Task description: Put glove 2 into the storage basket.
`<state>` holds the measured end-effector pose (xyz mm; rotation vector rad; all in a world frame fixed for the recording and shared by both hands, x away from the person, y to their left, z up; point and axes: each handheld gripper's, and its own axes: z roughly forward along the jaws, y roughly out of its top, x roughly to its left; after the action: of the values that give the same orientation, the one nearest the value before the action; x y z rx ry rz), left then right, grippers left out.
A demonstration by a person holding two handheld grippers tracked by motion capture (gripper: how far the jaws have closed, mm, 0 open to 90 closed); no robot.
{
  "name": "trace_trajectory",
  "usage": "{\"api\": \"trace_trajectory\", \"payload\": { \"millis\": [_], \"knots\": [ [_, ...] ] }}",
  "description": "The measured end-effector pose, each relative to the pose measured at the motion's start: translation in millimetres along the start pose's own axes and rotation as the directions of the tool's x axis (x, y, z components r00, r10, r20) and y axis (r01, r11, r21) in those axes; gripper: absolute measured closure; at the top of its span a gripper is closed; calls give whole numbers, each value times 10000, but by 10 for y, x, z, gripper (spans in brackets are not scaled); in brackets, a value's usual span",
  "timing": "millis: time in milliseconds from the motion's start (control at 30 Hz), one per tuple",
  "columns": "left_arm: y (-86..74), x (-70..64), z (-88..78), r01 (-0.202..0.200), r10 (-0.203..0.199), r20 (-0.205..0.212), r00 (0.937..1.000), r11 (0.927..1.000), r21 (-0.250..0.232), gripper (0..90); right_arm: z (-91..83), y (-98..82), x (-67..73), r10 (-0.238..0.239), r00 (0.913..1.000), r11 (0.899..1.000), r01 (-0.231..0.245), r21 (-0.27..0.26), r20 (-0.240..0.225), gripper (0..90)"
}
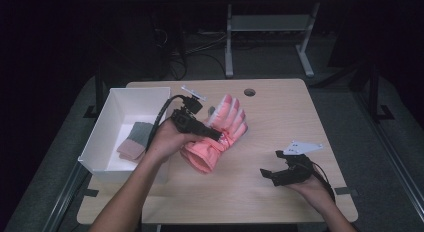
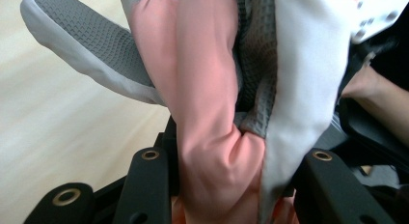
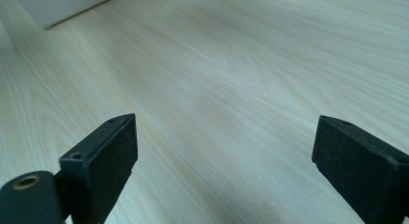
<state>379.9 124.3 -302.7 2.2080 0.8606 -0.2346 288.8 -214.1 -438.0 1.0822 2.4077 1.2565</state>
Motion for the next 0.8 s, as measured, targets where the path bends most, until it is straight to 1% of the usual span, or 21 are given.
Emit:
{"api": "trace_trajectory", "payload": {
  "millis": [100,133,167,267,300,333,367,400,433,467,500,533,567,600,633,667,700,733,800],
  "knots": [
    [24,36,-224,169,-173,-131,9998,9995,-283,605,26,-14,-7,57,10000,10000,-57,58,-7,75],
    [24,36,-224,169,-173,-131,9998,9995,-283,605,26,-14,-7,57,10000,10000,-57,58,-7,75],
    [41,63,-367,228,-241,-321,9992,9989,-404,605,28,-19,-17,16,10000,10000,-16,36,28,74],
    [53,103,-578,281,-322,-632,9975,9975,-655,604,25,-27,-27,43,10000,10000,-43,-18,65,70],
    [49,116,-645,347,-404,-719,9966,9963,-790,605,27,-32,-30,56,10000,10000,-56,-2,80,70],
    [49,116,-645,347,-404,-719,9966,9963,-790,605,29,-37,-38,11,9999,10000,-11,14,103,70],
    [27,158,-783,434,-526,-892,9946,9938,-1023,605,34,-42,-46,11,9999,10000,-11,3,124,70],
    [27,158,-783,434,-526,-892,9946,9938,-1023,604,34,-45,-52,42,9999,10000,-42,26,117,70],
    [-6,207,-913,567,-697,-1045,9921,9908,-1226,604,32,-45,-53,103,9999,9999,-104,52,122,70],
    [-6,207,-913,567,-697,-1045,9921,9908,-1226,604,32,-45,-53,103,9999,9999,-104,52,122,70],
    [-51,274,-1038,734,-910,-1229,9882,9873,-1405,604,31,-46,-58,108,9998,9999,-108,32,160,70],
    [-51,274,-1038,734,-910,-1229,9882,9873,-1405,605,31,-47,-62,110,9998,9999,-111,29,170,70],
    [-107,357,-1154,915,-1147,-1424,9831,9829,-1595,604,30,-48,-63,140,9997,9999,-141,42,182,70],
    [-107,357,-1154,915,-1147,-1424,9831,9829,-1595,604,30,-48,-63,140,9997,9999,-141,42,182,70],
    [-170,443,-1257,1147,-1436,-1585,9769,9773,-1780,605,32,-50,-69,128,9997,9999,-129,49,191,70],
    [-203,488,-1304,1233,-1549,-1683,9735,9751,-1842,604,35,-51,-69,148,9997,9999,-149,54,189,70],
    [-238,531,-1346,1370,-1724,-1772,9690,9710,-1959,604,39,-53,-72,124,9997,9999,-126,70,190,70],
    [-273,580,-1387,1458,-1833,-1844,9656,9690,-1996,604,41,-55,-75,113,9998,9999,-114,97,176,71],
    [-345,673,-1449,1734,-2169,-1957,9564,9606,-2173,604,43,-58,-74,143,9998,9998,-145,144,167,71]
  ]
}}
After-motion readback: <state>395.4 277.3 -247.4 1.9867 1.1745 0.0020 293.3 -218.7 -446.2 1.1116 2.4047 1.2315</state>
